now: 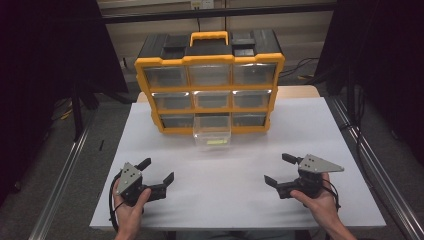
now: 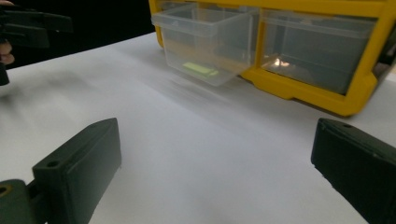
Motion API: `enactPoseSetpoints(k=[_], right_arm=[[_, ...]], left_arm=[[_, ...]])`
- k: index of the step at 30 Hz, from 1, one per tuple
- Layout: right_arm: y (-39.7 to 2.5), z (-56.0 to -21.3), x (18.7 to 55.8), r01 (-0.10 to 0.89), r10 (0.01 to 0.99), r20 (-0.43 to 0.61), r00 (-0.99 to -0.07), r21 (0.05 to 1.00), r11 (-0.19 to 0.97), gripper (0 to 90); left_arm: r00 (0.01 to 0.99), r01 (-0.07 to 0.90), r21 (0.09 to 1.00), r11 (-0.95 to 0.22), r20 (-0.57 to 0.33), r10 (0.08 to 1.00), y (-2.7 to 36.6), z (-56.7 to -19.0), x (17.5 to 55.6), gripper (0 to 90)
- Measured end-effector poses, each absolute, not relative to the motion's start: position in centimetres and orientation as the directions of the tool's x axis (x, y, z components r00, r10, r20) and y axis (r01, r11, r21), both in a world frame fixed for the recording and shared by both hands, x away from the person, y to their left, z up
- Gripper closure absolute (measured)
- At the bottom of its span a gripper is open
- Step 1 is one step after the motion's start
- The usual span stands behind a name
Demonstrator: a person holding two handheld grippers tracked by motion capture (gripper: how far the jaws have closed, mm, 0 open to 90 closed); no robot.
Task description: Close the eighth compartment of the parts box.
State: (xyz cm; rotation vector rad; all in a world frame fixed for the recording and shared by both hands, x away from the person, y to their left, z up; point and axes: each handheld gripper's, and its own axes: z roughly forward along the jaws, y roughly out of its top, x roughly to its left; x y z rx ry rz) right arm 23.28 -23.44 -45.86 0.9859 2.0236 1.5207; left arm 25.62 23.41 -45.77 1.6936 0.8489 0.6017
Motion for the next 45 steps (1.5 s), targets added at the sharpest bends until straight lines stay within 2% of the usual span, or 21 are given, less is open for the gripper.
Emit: enactPoseSetpoints(k=[15, 29, 45], right_arm=[[-19.7, -45.1, 25.3, 0.253, 0.666, 0.085, -0.741, 0.954, 0.16, 1.9], [-17.2, -44.4, 27.0, 0.244, 0.615, 0.096, -0.783, 0.957, 0.16, 8.0], [-13.1, -43.1, 29.5, 0.219, 0.552, 0.099, -0.828, 0.963, 0.157, 9.7]], left_arm=[[0.608, 0.231, 0.962, -0.145, -0.026, 0.794, 23.5, -45.7, 25.6, 5.5], [0.61, 0.233, 0.963, -0.135, -0.036, 0.791, 23.6, -45.7, 25.7, 5.5], [0.609, 0.229, 0.964, -0.134, -0.034, 0.793, 23.7, -45.6, 25.6, 5.5]])
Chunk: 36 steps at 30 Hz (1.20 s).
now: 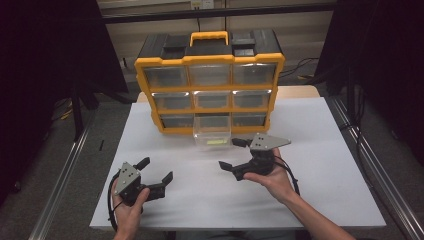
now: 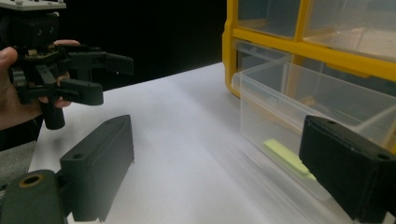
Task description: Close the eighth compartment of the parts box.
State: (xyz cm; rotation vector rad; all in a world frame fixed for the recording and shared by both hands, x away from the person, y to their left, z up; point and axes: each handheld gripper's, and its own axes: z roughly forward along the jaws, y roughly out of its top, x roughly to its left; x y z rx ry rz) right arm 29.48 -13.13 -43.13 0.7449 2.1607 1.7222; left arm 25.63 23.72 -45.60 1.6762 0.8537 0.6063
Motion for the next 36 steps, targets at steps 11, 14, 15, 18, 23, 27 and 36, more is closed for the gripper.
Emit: enactPoseSetpoints(k=[11, 14, 15, 18, 23, 27, 36], right_arm=[[-11.5, -43.0, 30.8, 0.204, 0.53, 0.087, -0.844, 0.965, 0.166, 17.0], [-11.4, -43.2, 31.1, 0.206, 0.535, 0.09, -0.84, 0.965, 0.162, 22.0], [-11.4, -43.2, 31.2, 0.207, 0.529, 0.093, -0.843, 0.965, 0.159, 24.1], [-11.4, -43.6, 31.4, 0.215, 0.524, 0.098, -0.846, 0.962, 0.168, 31.0], [-11.5, -44.0, 31.6, 0.234, 0.514, 0.102, -0.851, 0.952, 0.198, 41.1], [-11.6, -44.2, 31.7, 0.24, 0.496, 0.109, -0.862, 0.948, 0.209, 52.6], [-11.3, -44.5, 32.0, 0.234, 0.473, 0.105, -0.875, 0.946, 0.224, 73.1]], left_arm=[[0.609, 0.23, 0.964, -0.135, -0.034, 0.793, 23.7, -45.6, 25.6, 5.5], [0.607, 0.23, 0.964, -0.136, -0.033, 0.794, 23.7, -45.6, 25.6, 5.5], [0.607, 0.228, 0.964, -0.137, -0.031, 0.794, 23.7, -45.6, 25.6, 5.5], [0.609, 0.234, 0.963, -0.135, -0.036, 0.793, 23.7, -45.7, 25.6, 5.5], [0.607, 0.228, 0.964, -0.137, -0.031, 0.794, 23.7, -45.6, 25.6, 5.5], [0.611, 0.234, 0.962, -0.142, -0.032, 0.791, 23.7, -45.7, 25.6, 5.5], [0.608, 0.235, 0.962, -0.137, -0.035, 0.794, 23.6, -45.7, 25.6, 5.5]])
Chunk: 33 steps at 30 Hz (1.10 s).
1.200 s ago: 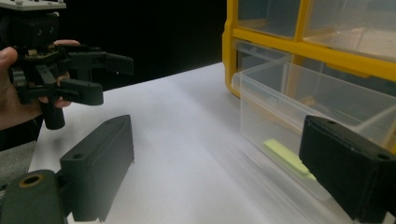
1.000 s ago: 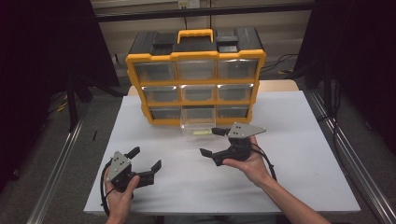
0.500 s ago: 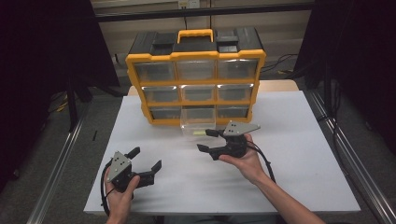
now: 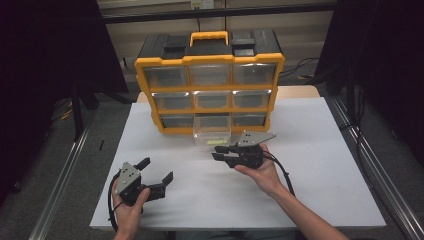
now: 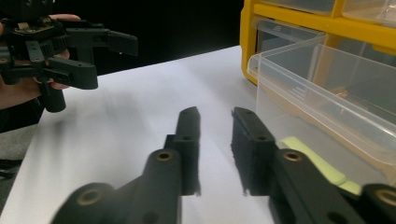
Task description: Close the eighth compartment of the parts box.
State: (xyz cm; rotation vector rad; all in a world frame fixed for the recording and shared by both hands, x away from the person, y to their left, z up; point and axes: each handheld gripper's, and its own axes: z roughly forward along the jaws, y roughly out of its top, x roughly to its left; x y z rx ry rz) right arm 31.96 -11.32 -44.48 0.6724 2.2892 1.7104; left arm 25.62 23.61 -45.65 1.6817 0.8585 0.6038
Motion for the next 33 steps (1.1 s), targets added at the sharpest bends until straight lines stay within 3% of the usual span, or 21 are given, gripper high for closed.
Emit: enactPoseSetpoints(k=[8, 33], right_arm=[[-10.9, -44.5, 32.6, 0.224, 0.457, 0.097, -0.884, 0.946, 0.234, 90.0], [-10.0, -46.0, 35.8, 0.265, 0.513, 0.097, -0.853, 0.927, 0.265, 90.0]], left_arm=[[0.607, 0.234, 0.962, -0.138, -0.034, 0.794, 23.6, -45.6, 25.6, 5.5], [0.607, 0.235, 0.962, -0.138, -0.034, 0.794, 23.6, -45.7, 25.6, 5.6]])
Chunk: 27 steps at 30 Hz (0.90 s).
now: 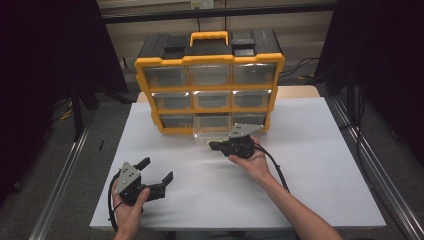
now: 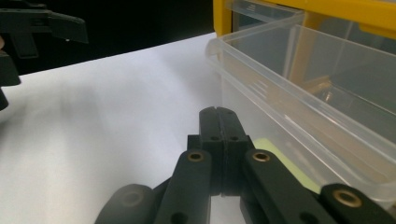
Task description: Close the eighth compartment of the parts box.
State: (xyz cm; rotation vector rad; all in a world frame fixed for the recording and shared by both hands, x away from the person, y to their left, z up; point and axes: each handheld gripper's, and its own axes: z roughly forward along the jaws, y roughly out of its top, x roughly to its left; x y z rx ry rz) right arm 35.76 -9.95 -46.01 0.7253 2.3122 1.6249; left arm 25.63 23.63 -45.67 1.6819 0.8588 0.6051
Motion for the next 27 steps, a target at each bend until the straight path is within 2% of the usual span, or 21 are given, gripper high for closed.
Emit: enactPoseSetpoints(k=[27], right_arm=[[-9.7, -46.6, 37.1, 0.249, 0.595, 0.036, -0.803, 0.928, 0.278, 90.0]], left_arm=[[0.609, 0.232, 0.963, -0.134, -0.036, 0.793, 23.7, -45.7, 25.6, 5.5]])
